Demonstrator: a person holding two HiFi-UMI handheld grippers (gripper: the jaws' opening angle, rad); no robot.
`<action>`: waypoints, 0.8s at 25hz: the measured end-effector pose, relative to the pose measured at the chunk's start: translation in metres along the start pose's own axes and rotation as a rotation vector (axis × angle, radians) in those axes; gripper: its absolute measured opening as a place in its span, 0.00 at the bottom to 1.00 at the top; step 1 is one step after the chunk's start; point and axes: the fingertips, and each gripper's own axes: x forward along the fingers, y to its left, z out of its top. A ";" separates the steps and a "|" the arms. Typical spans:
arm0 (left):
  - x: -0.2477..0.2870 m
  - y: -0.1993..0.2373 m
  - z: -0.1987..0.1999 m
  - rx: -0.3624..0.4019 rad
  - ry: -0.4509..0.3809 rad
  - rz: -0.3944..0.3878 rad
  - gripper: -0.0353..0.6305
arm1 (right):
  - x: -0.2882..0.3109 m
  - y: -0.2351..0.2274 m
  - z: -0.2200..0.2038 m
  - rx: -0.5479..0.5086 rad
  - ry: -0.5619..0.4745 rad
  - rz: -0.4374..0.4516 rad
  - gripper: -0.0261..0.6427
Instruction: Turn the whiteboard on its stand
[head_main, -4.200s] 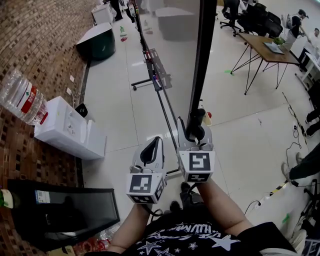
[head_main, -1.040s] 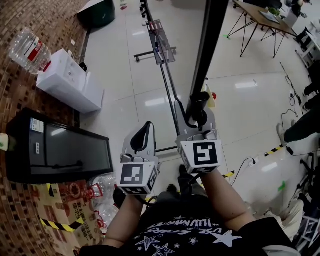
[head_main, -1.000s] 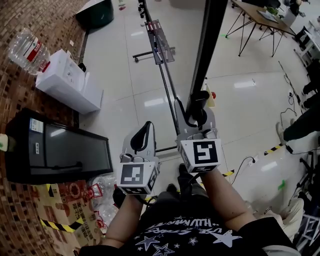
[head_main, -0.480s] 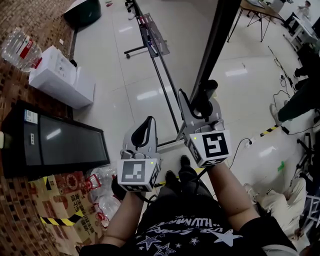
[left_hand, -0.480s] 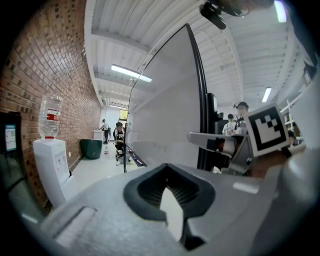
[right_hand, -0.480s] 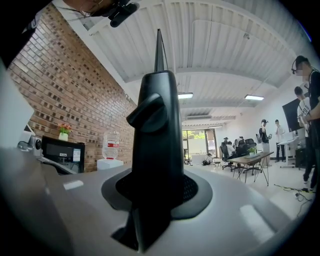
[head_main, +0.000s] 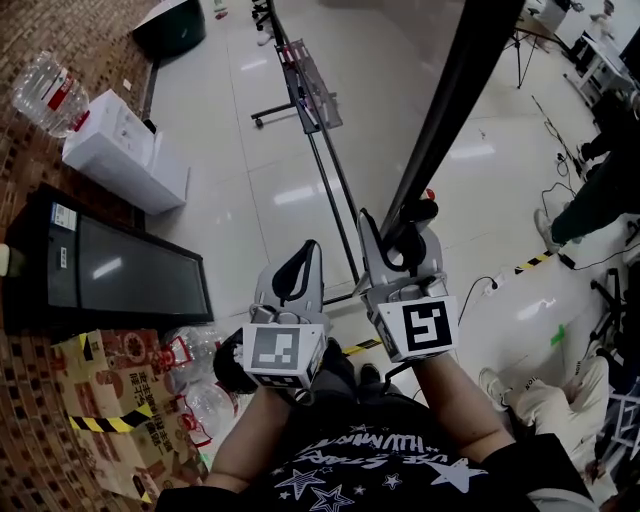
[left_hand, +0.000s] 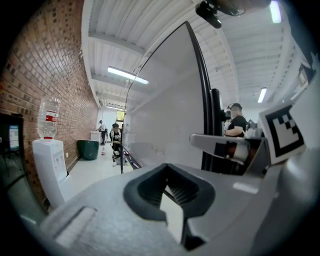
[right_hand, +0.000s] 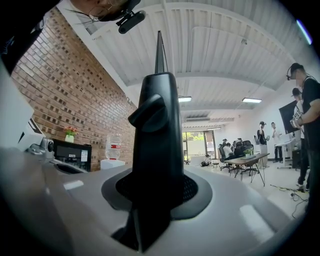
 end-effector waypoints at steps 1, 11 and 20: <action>-0.002 -0.003 0.000 0.000 -0.007 0.012 0.06 | -0.006 0.000 0.001 -0.001 0.002 -0.001 0.24; -0.041 -0.029 0.000 -0.022 -0.016 0.114 0.06 | -0.058 0.005 0.002 0.000 0.004 0.005 0.24; -0.075 -0.072 -0.008 0.007 -0.028 0.125 0.06 | -0.099 0.004 0.006 0.000 -0.017 -0.006 0.24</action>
